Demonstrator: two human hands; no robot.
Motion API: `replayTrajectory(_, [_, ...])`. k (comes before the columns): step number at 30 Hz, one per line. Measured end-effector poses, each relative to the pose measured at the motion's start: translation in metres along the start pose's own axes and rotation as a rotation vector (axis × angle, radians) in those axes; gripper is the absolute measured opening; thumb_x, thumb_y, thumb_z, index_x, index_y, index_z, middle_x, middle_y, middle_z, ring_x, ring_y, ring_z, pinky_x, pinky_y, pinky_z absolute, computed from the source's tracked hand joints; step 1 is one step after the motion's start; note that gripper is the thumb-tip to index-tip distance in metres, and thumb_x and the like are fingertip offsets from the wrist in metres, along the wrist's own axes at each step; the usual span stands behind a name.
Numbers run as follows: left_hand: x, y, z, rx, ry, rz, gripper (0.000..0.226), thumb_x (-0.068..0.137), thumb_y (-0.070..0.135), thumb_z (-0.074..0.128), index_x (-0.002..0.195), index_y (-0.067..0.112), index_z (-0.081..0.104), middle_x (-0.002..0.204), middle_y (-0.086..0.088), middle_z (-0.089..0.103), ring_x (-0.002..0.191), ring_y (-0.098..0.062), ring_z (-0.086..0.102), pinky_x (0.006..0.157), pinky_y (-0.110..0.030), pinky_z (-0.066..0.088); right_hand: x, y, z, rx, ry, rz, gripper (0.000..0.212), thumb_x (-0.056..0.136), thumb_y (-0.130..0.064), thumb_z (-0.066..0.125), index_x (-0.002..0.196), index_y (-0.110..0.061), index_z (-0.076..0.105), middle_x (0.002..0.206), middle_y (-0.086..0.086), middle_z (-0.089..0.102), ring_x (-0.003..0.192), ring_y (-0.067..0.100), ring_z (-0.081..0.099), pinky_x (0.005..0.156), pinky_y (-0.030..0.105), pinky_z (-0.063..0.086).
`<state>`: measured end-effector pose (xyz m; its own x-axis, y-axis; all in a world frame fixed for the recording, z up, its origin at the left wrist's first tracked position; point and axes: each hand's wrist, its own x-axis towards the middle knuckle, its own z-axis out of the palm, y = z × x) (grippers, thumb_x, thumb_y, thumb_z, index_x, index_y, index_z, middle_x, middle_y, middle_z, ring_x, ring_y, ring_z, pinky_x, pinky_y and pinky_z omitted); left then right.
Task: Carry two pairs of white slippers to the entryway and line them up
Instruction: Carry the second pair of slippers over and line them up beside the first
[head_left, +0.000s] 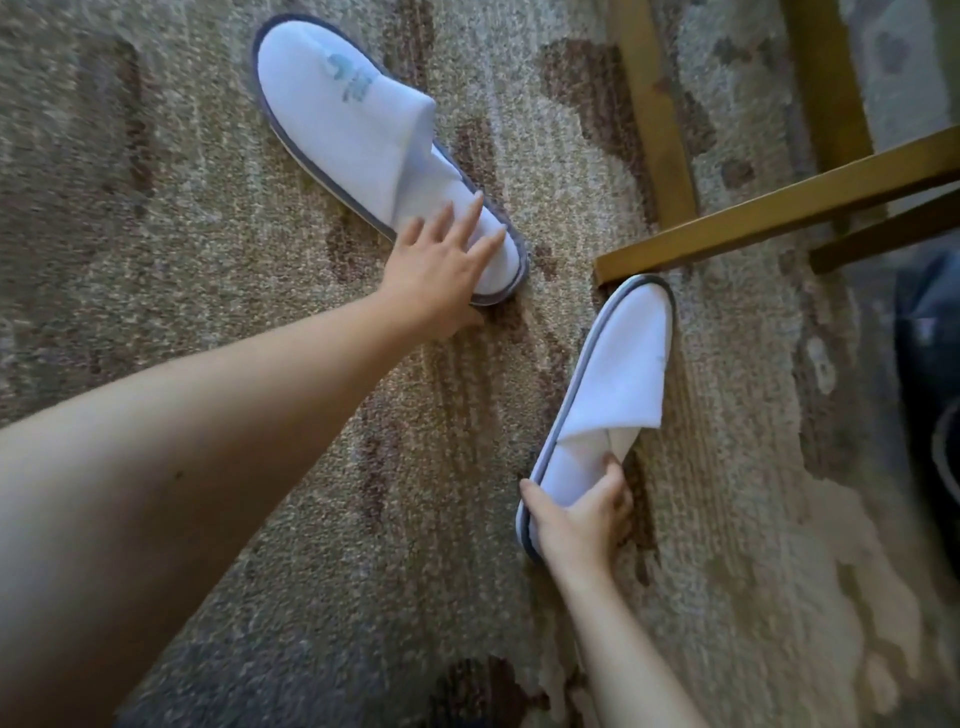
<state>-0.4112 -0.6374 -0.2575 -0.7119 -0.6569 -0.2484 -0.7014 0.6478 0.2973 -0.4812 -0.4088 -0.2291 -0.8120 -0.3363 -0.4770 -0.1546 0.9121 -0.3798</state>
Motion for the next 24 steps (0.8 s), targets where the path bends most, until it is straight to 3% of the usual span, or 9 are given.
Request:
replayTrajectory(2, [0.006,-0.003,-0.005,0.053,0.017,0.007,0.097,0.069,0.051,0.064,0.14,0.03,0.001,0.155,-0.008,-0.001,0.132,-0.035,0.02,0.1,-0.046,0.028,-0.001,0.0,-0.001,-0.011,-0.006,-0.004,0.093,0.062,-0.025,0.078,0.136,-0.01,0.023,0.143,0.019,0.025,0.13,0.033,0.026,0.105,0.039,0.023])
replayTrajectory(6, [0.013,-0.007,-0.013,0.109,-0.011,0.029,0.103,0.063,0.06,0.064,0.14,0.028,0.004,0.15,-0.005,0.02,0.124,-0.034,0.027,0.096,-0.043,0.029,0.001,0.0,-0.003,-0.012,-0.033,0.01,0.094,0.062,-0.026,0.078,0.136,-0.012,0.022,0.143,0.018,0.025,0.13,0.033,0.026,0.105,0.039,0.024])
replayTrajectory(11, [-0.002,-0.003,-0.012,0.15,-0.002,0.131,0.083,0.064,0.052,0.064,0.133,0.025,0.026,0.137,-0.007,0.031,0.122,-0.031,0.024,0.099,-0.045,0.023,-0.003,-0.005,-0.001,0.009,-0.024,0.024,0.094,0.061,-0.027,0.078,0.136,-0.013,0.023,0.143,0.017,0.026,0.13,0.032,0.027,0.107,0.041,0.025])
replayTrajectory(14, [-0.017,-0.003,-0.008,0.13,-0.033,0.157,0.081,0.063,0.055,0.063,0.129,0.022,0.03,0.135,-0.008,0.032,0.127,-0.033,0.022,0.104,-0.05,0.018,-0.007,-0.01,0.003,0.035,-0.037,0.037,0.094,0.061,-0.028,0.078,0.136,-0.013,0.022,0.143,0.017,0.027,0.131,0.032,0.027,0.107,0.041,0.026])
replayTrajectory(19, [-0.012,0.001,-0.01,0.233,-0.08,0.115,0.1,0.06,0.07,0.057,0.138,0.028,0.009,0.135,-0.009,0.029,0.122,-0.031,0.027,0.098,-0.048,0.026,-0.013,-0.014,0.004,0.01,-0.054,0.021,0.094,0.062,-0.028,0.078,0.136,-0.011,0.023,0.142,0.016,0.03,0.132,0.033,0.027,0.109,0.044,0.026])
replayTrajectory(24, [-0.037,0.005,-0.005,0.072,-0.127,0.054,0.082,0.062,0.066,0.058,0.129,0.027,0.029,0.136,-0.013,0.026,0.126,-0.034,0.021,0.105,-0.059,0.013,-0.012,-0.013,0.003,0.036,-0.041,0.01,0.095,0.061,-0.024,0.08,0.136,-0.008,0.024,0.141,0.02,0.031,0.131,0.034,0.029,0.108,0.044,0.027])
